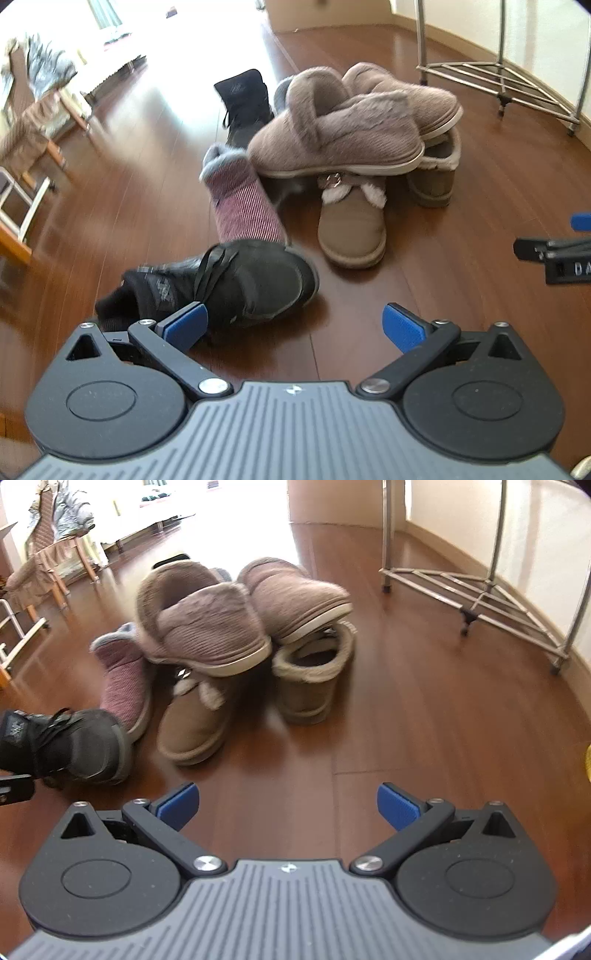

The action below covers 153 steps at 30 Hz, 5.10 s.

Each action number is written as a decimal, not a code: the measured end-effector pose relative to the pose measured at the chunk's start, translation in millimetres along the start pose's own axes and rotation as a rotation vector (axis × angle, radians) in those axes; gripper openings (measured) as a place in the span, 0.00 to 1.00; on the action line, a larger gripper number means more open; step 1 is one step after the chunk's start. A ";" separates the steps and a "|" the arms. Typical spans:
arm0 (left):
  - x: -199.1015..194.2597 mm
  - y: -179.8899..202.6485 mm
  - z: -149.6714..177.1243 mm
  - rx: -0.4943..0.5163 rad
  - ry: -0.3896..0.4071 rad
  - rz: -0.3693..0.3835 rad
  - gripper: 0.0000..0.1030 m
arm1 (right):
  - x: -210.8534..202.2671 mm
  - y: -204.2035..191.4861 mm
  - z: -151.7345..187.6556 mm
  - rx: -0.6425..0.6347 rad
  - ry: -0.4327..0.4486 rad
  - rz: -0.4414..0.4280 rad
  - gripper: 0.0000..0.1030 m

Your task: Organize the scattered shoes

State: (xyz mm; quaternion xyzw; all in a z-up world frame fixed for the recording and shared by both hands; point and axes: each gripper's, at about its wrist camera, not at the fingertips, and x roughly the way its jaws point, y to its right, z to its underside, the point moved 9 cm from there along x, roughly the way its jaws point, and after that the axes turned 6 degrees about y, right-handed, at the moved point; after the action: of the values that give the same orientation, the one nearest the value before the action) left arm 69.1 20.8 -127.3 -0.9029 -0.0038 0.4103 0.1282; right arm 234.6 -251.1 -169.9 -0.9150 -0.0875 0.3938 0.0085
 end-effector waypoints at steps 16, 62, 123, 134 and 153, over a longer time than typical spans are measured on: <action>25.3 8.5 -18.6 0.008 0.023 0.019 0.99 | 60.0 23.7 -81.0 -0.248 0.098 -0.037 0.93; 62.4 -75.2 -20.6 -0.160 -0.143 -0.197 0.99 | 267.0 4.7 -214.9 -0.333 -0.135 -0.211 0.58; -32.8 119.8 58.0 0.379 -0.061 0.285 0.99 | 35.3 142.1 51.9 -0.418 -0.457 -0.197 0.14; -27.7 159.6 54.3 0.468 -0.053 0.326 0.99 | -9.0 238.4 61.8 -0.468 -0.471 -0.040 0.16; -19.5 178.4 54.2 0.489 -0.064 0.366 0.99 | -94.8 217.6 142.3 -0.169 -0.203 0.126 0.99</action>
State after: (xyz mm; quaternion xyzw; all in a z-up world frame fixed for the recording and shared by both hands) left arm -1.6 -141.5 -189.0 -0.8175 0.2540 0.4435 0.2656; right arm 101.3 -488.8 -218.2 -0.8715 -0.0633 0.4754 -0.1021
